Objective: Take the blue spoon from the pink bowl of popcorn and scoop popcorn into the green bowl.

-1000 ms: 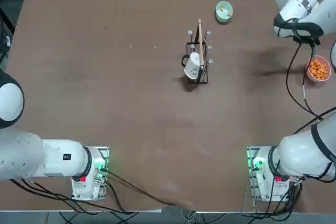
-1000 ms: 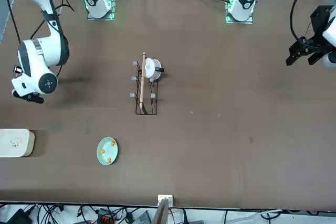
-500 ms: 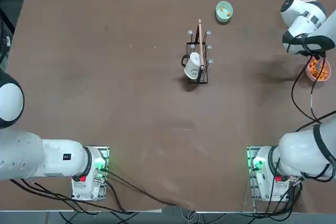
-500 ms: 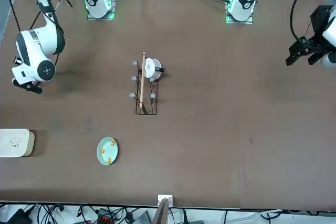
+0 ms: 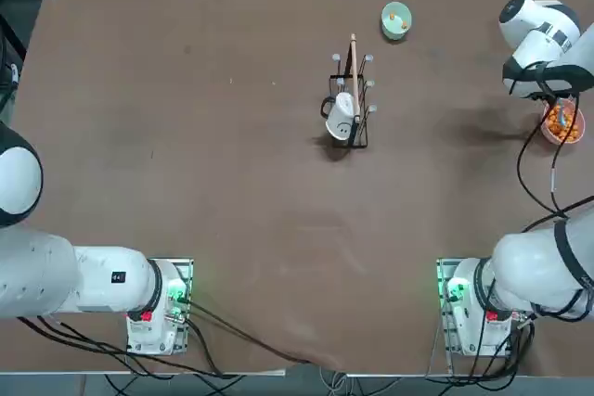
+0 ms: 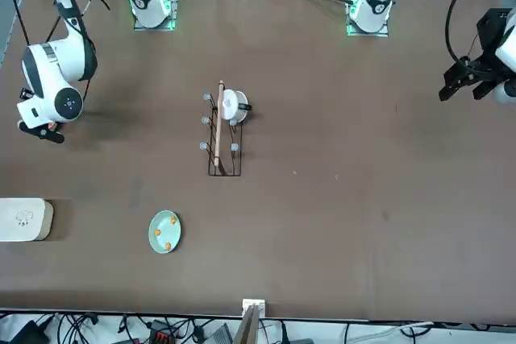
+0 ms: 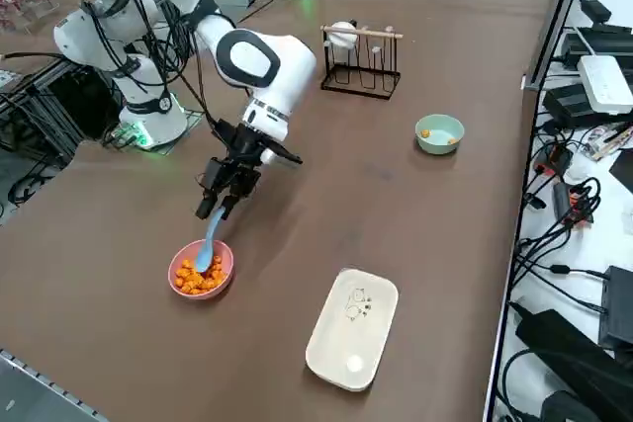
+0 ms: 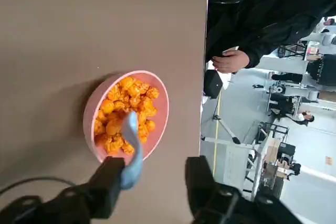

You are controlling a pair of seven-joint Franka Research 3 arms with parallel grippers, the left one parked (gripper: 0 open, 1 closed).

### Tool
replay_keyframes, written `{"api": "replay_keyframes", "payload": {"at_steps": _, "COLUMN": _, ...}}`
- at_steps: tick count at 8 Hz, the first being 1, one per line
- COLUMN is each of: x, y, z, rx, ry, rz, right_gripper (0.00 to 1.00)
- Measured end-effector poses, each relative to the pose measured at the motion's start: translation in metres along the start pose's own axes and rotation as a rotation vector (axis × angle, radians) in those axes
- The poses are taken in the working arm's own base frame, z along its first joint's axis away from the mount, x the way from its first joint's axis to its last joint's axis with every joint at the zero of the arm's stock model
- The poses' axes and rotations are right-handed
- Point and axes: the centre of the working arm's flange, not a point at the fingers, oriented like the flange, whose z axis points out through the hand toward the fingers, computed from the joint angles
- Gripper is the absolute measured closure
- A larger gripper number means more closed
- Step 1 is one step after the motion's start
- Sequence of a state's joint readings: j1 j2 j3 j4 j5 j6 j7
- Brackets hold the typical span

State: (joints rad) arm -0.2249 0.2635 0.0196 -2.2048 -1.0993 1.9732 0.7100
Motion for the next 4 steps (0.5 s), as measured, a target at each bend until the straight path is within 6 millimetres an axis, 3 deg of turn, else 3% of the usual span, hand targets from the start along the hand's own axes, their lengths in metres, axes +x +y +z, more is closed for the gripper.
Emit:
{"api": "replay_keyframes", "payload": {"at_steps": 1, "x": 0.002, "y": 0.001, "z": -0.004, "rx": 0.026, "ry": 0.004, "rz": 0.023, "right_gripper": 0.02}}
{"api": "replay_keyframes", "payload": {"at_steps": 4, "x": 0.006, "y": 0.012, "z": -0.025, "rx": 0.139, "ry": -0.026, "rz": 0.121, "right_gripper": 0.0}}
